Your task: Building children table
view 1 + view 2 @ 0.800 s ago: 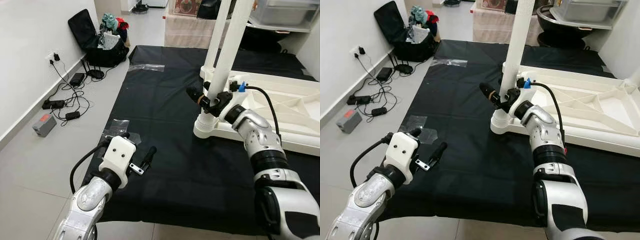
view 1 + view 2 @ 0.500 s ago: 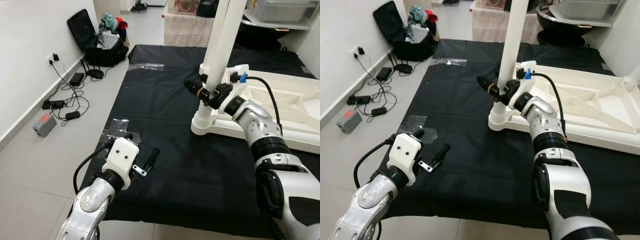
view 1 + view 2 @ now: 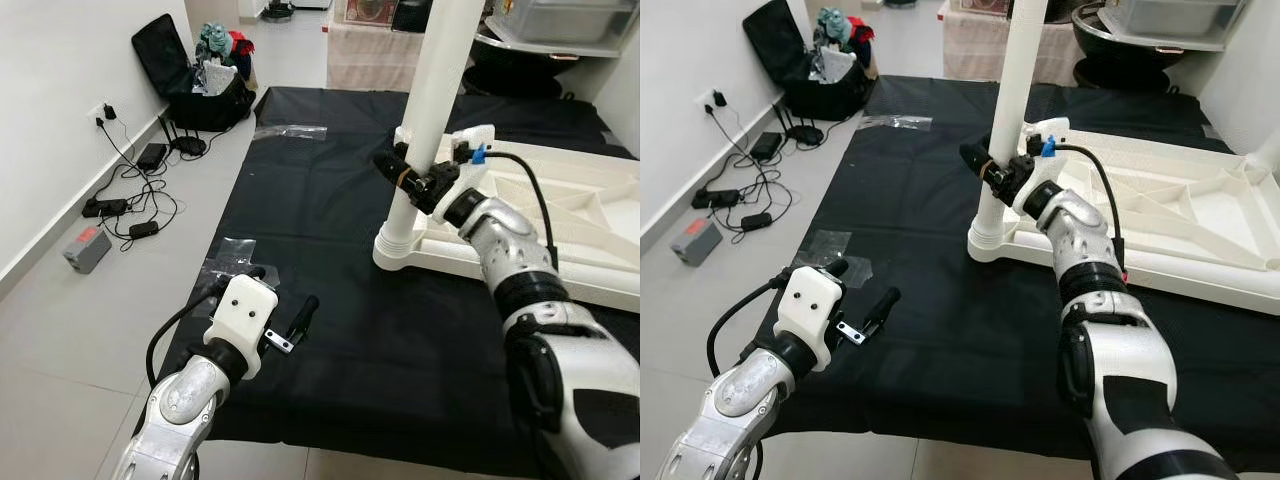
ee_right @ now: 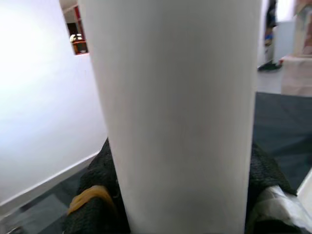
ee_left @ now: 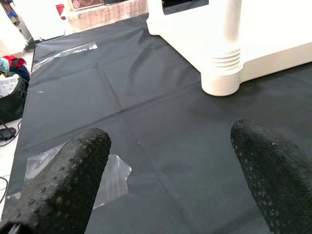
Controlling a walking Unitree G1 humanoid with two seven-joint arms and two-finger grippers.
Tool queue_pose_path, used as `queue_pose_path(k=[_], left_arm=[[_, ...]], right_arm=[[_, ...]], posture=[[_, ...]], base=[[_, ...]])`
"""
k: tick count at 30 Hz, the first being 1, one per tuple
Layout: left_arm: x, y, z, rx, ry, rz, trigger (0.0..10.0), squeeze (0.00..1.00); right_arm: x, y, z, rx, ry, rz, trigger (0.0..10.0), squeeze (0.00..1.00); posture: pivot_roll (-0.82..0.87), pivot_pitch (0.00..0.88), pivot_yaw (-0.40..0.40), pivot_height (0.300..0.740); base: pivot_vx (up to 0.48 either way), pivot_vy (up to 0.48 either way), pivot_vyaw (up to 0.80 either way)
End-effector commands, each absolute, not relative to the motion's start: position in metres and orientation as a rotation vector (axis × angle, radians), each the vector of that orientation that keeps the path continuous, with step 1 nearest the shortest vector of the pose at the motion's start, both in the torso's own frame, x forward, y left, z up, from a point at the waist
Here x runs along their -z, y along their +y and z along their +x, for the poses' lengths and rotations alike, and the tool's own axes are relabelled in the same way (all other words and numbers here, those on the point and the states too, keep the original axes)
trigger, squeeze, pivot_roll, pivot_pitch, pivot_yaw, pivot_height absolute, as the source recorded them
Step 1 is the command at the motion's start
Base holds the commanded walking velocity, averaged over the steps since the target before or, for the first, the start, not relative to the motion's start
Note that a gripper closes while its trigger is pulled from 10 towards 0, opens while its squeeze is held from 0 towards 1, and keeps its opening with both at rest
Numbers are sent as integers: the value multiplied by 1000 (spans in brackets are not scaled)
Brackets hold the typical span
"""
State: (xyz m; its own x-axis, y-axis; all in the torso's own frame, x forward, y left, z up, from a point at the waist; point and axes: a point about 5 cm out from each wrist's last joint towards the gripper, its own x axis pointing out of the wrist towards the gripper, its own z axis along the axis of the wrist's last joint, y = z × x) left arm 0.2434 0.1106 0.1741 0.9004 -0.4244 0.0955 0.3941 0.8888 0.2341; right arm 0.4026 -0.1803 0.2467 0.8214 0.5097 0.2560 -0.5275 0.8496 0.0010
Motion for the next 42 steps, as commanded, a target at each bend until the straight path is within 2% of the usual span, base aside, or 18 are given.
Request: queue_pose_path(k=[1, 10, 12, 14, 17, 18, 22, 24, 25, 26, 28, 29, 34, 35, 37, 40, 41, 42], left_arm=[[-173, 111, 243, 424, -144, 224, 10000, 0], [-173, 111, 245, 424, -147, 227, 10000, 0], [-173, 111, 245, 423, -148, 227, 10000, 0], [-173, 111, 245, 422, -148, 227, 10000, 0], [-173, 111, 245, 422, -148, 227, 10000, 0], [-173, 111, 245, 421, -148, 226, 10000, 0], [-173, 111, 244, 418, -146, 223, 10000, 0], [-173, 111, 244, 418, -146, 223, 10000, 0], [-172, 111, 244, 417, -145, 222, 10000, 0], [-172, 111, 243, 417, -143, 223, 10000, 0], [-171, 111, 243, 417, -141, 223, 10000, 0], [-171, 111, 244, 417, -141, 223, 10000, 0], [-171, 111, 245, 415, -143, 222, 10000, 0], [-171, 111, 245, 413, -145, 221, 10000, 0], [-171, 111, 245, 413, -144, 221, 10000, 0], [-171, 111, 245, 414, -142, 222, 10000, 0], [-171, 111, 245, 414, -142, 222, 10000, 0], [-171, 111, 245, 415, -142, 222, 10000, 0]], right_arm=[[-224, -176, 402, -481, -187, 83, 0, 0], [-201, -184, 394, -75, -146, 44, 0, 0], [-195, -183, 386, 29, -147, 39, 0, 0], [-190, -165, 359, 283, -159, 84, 0, 0], [-190, -165, 359, 283, -159, 84, 0, 0], [-188, -153, 348, 379, -134, 133, 0, 0], [-183, -130, 339, 461, -65, 221, 0, 0], [-183, -130, 339, 461, -65, 221, 0, 0], [-181, -122, 339, 431, -51, 231, 8706, 0], [-183, -116, 341, 355, -66, 229, 10000, 0], [-185, -115, 342, 301, -86, 219, 10000, 0], [-187, -116, 342, 251, -114, 199, 10000, 1000], [-189, -126, 339, 245, -127, 164, 10000, 1000], [-190, -140, 336, 235, -129, 143, 10000, 0], [-191, -143, 335, 225, -129, 142, 10000, 0], [-191, -148, 345, -28, -108, 202, 10000, 0], [-191, -148, 345, -28, -108, 202, 10000, 0], [-195, -159, 351, -137, -132, 98, 10000, 0]], posture=[[126, 110, -38, 740], [119, 108, -36, 740], [115, 110, -35, 740], [114, 116, -38, 740], [114, 116, -38, 740], [115, 116, -40, 740], [120, 120, -44, 740], [120, 120, -44, 740], [119, 121, -44, 740], [112, 121, -43, 740], [108, 120, -45, 740], [108, 120, -45, 740], [104, 120, -44, 740], [105, 123, -43, 740], [105, 123, -43, 740], [105, 123, -42, 740], [105, 123, -42, 740], [102, 123, -39, 740]], base=[[0, 0, 0], [0, 0, 0], [0, 0, 0], [0, 0, 0], [0, 0, 0], [0, 0, 0], [0, 0, 0], [0, 0, 0], [0, 0, 0], [0, 0, 0], [0, 0, 0], [0, 0, 0], [0, 0, 0], [0, 0, 0], [0, 0, 0], [0, 0, 0], [0, 0, 0], [0, 0, 0]])
